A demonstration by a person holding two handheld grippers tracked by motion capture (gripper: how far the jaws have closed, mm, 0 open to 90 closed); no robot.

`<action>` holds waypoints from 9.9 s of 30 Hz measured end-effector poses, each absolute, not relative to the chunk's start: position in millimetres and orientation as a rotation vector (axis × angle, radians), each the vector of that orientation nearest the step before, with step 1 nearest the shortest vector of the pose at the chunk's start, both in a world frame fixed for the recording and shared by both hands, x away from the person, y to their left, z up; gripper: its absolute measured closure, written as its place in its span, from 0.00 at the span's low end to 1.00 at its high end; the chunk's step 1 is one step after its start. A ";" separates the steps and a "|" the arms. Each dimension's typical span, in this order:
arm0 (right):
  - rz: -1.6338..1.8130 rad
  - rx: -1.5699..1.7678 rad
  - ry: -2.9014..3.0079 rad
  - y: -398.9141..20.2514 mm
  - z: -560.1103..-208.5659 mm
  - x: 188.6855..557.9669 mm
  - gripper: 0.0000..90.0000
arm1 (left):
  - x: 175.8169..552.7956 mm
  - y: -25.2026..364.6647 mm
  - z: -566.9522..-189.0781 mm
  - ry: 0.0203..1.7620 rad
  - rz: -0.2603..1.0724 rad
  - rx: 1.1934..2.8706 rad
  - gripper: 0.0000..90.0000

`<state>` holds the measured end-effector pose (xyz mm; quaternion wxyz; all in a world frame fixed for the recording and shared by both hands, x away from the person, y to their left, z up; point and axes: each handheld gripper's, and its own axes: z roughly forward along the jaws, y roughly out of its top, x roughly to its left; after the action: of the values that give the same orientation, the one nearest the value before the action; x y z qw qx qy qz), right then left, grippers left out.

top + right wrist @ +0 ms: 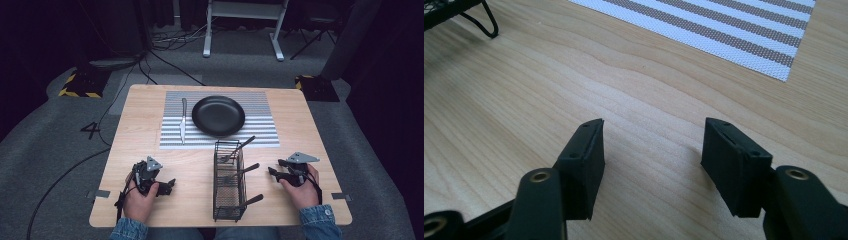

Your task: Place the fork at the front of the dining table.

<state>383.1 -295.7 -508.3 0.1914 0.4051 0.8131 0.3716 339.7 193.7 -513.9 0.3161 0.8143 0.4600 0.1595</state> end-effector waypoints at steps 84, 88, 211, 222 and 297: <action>1.336 0.752 2.521 -212.6 -383.4 403.1 0.62 | 341.8 193.2 -513.9 1.213 0.421 2.143 0.00; 1.333 0.761 2.541 -208.8 -387.8 407.4 0.65 | 341.8 193.2 -513.9 1.213 0.421 2.143 0.00; 1.515 0.977 2.242 -260.3 -349.2 480.9 0.97 | 342.0 192.9 -513.9 1.218 0.422 2.142 0.00; 1.474 1.037 2.255 -259.2 -372.7 491.4 0.97 | 342.0 192.9 -513.8 1.219 0.421 2.143 0.00; 1.387 1.170 2.186 -260.4 -427.2 522.8 0.65 | 342.0 192.8 -513.9 1.218 0.421 2.142 0.00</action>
<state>522.8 -260.4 -427.2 0.1499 0.4073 0.7607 0.4827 342.0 192.8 -513.9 0.3152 0.8132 0.4624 0.1599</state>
